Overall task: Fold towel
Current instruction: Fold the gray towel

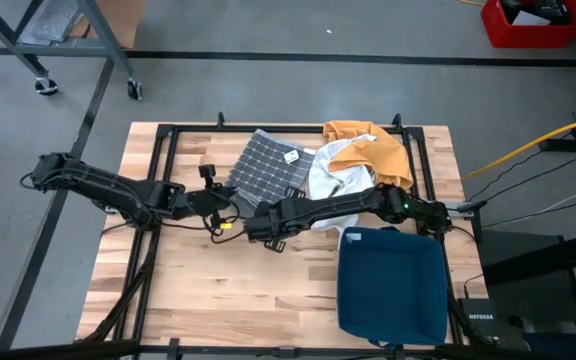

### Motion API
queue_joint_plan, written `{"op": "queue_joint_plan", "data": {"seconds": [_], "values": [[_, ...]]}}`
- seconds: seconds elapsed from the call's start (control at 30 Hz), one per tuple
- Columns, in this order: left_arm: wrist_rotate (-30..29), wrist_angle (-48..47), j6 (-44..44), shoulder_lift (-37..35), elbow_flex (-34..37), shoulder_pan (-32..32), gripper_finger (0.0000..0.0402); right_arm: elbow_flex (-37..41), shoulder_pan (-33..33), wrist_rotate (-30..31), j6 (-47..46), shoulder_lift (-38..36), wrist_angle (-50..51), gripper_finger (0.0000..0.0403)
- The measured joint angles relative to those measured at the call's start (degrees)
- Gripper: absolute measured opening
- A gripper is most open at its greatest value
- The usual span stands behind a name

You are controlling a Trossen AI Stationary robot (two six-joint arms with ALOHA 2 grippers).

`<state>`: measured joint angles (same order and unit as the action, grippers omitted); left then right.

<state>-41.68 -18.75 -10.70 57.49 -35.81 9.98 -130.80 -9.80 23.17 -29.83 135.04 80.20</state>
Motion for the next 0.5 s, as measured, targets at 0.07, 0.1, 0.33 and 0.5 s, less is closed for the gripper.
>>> {"op": "queue_joint_plan", "data": {"seconds": [0.07, 0.1, 0.33, 0.5], "values": [[1.4, -0.3, -0.2, 0.0, 0.0, 0.5, 0.0, -1.2, 0.0, -1.5, -0.3, 0.0, 1.6, 0.0001], [1.9, -0.8, -0.2, 0.0, 0.0, 0.8, 0.0, -1.9, 0.0, -1.9, -0.4, 0.0, 2.4, 0.0001], [-0.9, 1.5, -1.7, 0.0, 0.0, 1.1, 0.0, -3.6, 0.4, 3.4, 0.0, -1.9, 5.7, 0.0001], [-3.7, 7.7, -5.1, -0.1, 0.0, 0.0, 0.0, -4.1, 0.9, 4.3, -0.2, -2.8, 6.1, 0.0001]]}}
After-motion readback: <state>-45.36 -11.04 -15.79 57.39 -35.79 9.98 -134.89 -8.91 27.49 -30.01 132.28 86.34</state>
